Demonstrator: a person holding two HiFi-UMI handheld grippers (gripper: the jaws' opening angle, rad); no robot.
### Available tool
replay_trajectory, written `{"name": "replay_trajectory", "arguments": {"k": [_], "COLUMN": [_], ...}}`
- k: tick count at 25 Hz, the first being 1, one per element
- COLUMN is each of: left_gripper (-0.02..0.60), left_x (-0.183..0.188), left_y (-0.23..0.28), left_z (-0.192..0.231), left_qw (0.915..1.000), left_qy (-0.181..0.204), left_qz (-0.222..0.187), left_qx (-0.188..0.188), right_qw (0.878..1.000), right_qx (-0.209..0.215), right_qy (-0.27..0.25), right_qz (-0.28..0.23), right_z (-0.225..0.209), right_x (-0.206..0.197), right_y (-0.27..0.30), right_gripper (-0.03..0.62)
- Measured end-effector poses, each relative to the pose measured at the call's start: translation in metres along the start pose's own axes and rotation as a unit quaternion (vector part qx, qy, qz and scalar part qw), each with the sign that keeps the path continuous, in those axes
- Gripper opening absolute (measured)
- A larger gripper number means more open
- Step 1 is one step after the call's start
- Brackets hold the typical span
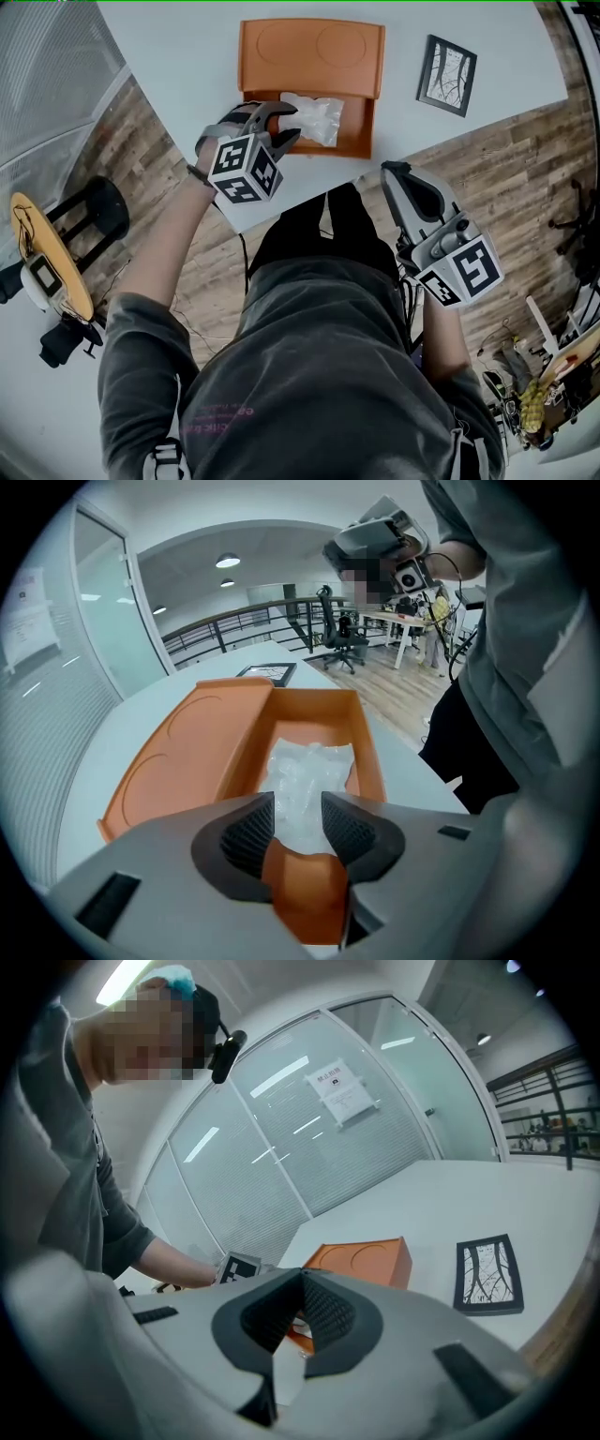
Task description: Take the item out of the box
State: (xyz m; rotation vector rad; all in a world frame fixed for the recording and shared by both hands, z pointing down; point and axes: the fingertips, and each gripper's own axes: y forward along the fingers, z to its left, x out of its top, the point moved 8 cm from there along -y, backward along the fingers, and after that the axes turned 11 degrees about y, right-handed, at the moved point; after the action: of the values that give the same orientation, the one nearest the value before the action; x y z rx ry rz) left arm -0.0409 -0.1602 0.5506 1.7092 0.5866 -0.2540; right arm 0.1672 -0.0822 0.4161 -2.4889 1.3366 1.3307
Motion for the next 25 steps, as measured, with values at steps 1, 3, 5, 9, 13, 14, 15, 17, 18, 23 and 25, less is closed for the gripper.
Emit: {"name": "replay_trajectory", "arguments": {"k": [1, 3, 5, 9, 13, 14, 15, 17, 18, 23, 25], "left_gripper": [0.169, 0.17, 0.19, 0.21, 0.221, 0.221, 0.221, 0.221, 0.222, 0.21, 0.21], "left_x": [0.0, -0.001, 0.0, 0.001, -0.001, -0.001, 0.0, 0.001, 0.0, 0.002, 0.003], "left_y": [0.002, 0.006, 0.011, 0.021, 0.027, 0.027, 0.027, 0.028, 0.029, 0.035, 0.036], "left_z": [0.0, -0.001, -0.002, -0.002, 0.0, 0.001, 0.0, 0.0, 0.0, -0.002, -0.002], "left_qw": [1.0, 0.9998, 0.9994, 0.9983, 0.9974, 0.9972, 0.9969, 0.9961, 0.9957, 0.9936, 0.9932], "left_qy": [0.005, 0.013, 0.021, 0.03, 0.029, 0.03, 0.031, 0.032, 0.033, 0.033, 0.027], "left_qz": [0.006, 0.016, 0.026, 0.042, 0.054, 0.058, 0.061, 0.069, 0.073, 0.091, 0.093], "left_qx": [-0.003, -0.008, -0.014, -0.026, -0.036, -0.038, -0.04, -0.044, -0.046, -0.058, -0.064], "right_qw": [1.0, 1.0, 1.0, 1.0, 1.0, 1.0, 1.0, 1.0, 1.0, 1.0, 1.0], "right_qx": [-0.001, -0.003, -0.004, -0.009, -0.013, -0.014, -0.014, -0.015, -0.015, -0.012, -0.011], "right_qy": [0.0, 0.001, 0.003, 0.007, 0.009, 0.009, 0.01, 0.011, 0.011, 0.013, 0.013], "right_qz": [0.0, 0.001, 0.002, 0.001, -0.001, -0.002, -0.002, -0.002, -0.003, -0.004, -0.004], "right_z": [0.0, -0.001, -0.002, -0.007, -0.011, -0.011, -0.011, -0.011, -0.011, -0.011, -0.011], "right_x": [0.0, 0.0, -0.001, -0.002, -0.001, -0.001, -0.001, -0.002, -0.002, -0.002, -0.002], "right_y": [0.0, -0.001, -0.001, -0.003, -0.003, -0.004, -0.004, -0.005, -0.005, -0.003, -0.004], "right_gripper": [0.005, 0.005, 0.005, 0.005, 0.005, 0.005, 0.005, 0.005, 0.005, 0.005, 0.005]}}
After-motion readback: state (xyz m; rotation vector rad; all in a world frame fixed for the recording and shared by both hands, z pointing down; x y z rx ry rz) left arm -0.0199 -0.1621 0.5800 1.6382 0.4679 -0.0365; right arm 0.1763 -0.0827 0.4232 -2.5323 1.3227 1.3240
